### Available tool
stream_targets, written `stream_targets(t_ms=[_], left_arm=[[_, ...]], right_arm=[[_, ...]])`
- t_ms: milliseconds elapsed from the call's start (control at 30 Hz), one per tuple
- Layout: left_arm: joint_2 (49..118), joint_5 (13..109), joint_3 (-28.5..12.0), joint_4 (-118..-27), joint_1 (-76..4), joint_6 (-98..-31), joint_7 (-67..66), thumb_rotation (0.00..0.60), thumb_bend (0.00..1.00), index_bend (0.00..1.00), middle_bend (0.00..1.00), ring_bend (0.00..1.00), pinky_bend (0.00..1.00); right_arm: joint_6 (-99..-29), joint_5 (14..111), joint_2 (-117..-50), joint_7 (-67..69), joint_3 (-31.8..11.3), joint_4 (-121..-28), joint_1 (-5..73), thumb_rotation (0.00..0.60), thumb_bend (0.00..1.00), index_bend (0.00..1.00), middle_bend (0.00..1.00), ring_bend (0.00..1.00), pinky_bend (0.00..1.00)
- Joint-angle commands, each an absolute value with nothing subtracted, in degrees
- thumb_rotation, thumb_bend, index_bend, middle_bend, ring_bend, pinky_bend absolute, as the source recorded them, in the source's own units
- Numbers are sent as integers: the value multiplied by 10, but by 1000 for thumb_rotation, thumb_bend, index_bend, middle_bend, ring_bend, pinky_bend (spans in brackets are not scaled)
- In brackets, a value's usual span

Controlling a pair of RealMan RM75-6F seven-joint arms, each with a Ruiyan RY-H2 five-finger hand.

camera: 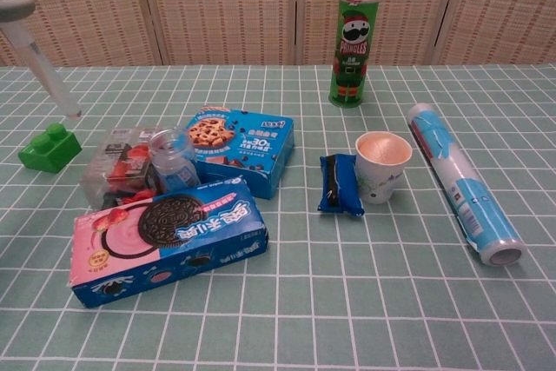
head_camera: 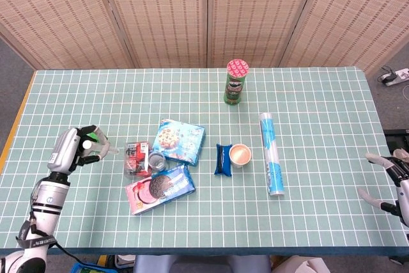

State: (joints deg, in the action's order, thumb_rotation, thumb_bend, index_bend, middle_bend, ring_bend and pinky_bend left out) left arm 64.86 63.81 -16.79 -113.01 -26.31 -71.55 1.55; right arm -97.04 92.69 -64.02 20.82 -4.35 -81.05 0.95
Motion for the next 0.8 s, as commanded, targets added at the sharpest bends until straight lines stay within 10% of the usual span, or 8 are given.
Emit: stream_targets(t_ms=[33,800], left_arm=[[698,687,-145,-1068,-269,-778,-153,600,424,843,1000,1000,1000],[674,623,-183,-1201,-304,-684,-35,600,424,858,1000,1000,1000]], right_arm=[[-967,924,-640,207,-44,-810,11,600,52,276,363,294,349],[-943,919,-642,194,-43,-813,22,600,52,276,370,294,349]])
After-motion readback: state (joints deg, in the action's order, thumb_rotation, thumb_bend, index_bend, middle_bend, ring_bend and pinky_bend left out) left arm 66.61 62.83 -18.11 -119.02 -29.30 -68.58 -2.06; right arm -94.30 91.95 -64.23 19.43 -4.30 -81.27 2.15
